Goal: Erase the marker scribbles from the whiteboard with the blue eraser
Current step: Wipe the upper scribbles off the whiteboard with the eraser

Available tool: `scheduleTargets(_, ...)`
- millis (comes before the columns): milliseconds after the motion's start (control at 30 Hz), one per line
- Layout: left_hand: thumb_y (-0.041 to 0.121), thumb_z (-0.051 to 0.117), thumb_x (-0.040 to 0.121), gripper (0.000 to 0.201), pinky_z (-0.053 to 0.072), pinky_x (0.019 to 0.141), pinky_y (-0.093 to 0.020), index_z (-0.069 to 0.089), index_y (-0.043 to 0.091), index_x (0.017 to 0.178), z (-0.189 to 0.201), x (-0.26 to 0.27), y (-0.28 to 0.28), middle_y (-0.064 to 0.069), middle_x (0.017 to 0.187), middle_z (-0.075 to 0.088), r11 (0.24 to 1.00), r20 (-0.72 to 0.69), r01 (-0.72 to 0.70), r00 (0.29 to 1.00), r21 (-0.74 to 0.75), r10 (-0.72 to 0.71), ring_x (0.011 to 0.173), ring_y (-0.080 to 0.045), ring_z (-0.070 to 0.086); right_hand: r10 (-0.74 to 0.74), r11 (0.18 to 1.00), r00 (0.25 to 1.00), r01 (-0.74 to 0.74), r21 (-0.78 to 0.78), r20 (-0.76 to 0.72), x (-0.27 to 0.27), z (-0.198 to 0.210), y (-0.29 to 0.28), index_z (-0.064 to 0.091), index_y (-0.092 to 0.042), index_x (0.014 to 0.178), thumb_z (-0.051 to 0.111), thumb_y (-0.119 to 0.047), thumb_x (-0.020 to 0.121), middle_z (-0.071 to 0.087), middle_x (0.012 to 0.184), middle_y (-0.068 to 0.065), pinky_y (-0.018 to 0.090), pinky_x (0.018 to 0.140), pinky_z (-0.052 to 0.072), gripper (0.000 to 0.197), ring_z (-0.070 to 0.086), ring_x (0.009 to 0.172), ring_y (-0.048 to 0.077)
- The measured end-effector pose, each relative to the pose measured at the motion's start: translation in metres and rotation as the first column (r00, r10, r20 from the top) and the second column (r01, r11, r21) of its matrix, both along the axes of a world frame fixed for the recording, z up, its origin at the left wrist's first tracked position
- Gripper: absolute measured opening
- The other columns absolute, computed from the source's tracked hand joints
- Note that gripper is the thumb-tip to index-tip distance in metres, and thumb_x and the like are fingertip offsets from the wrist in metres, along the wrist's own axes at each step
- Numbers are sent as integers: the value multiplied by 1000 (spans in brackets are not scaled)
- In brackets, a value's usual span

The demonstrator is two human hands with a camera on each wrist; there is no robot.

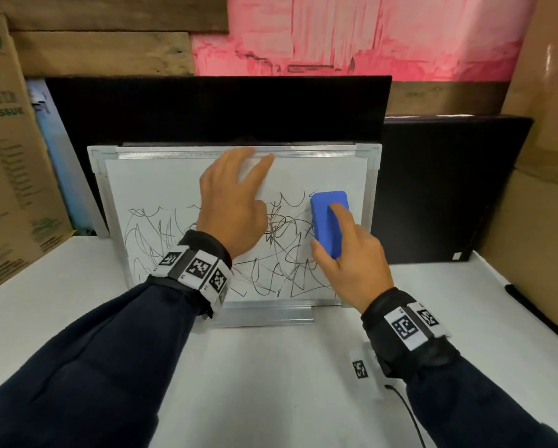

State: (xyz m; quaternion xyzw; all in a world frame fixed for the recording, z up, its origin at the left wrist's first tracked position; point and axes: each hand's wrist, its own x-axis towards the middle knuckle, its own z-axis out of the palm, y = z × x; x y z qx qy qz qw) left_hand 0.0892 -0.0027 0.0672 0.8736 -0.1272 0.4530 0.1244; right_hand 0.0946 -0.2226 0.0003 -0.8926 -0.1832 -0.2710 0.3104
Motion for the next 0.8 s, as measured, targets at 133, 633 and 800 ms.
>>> scheduleTargets(133,12,57,86,41,46,90,-42,66,18,126,-53,-32,10,-5,121,53,990,-123,2,992,-139,-19,103,-22,52,1,998,999,-4,61,48,1,2,12,31,-30,147,57,-51,93,50,103,6,30,69,46,64,53,77,21)
scheduleTargets(633,27,44,95,31,47,94,-34,59,23,122,-130,-52,-17,1,118,53,974,-880,169,472,149,53,112,-21,53,-102,982,983,74,175,156,1,-10,28,52,-31,131,71,-50,82,40,96,-1,22,59,41,56,44,68,11)
scheduleTargets(800,27,43,93,30,48,92,-34,61,25,117,-133,-44,1,4,115,57,970,-901,220,435,100,-6,105,-17,54,-90,977,980,52,206,180,6,-17,29,52,-29,135,70,-48,85,40,100,0,21,62,43,56,40,75,6)
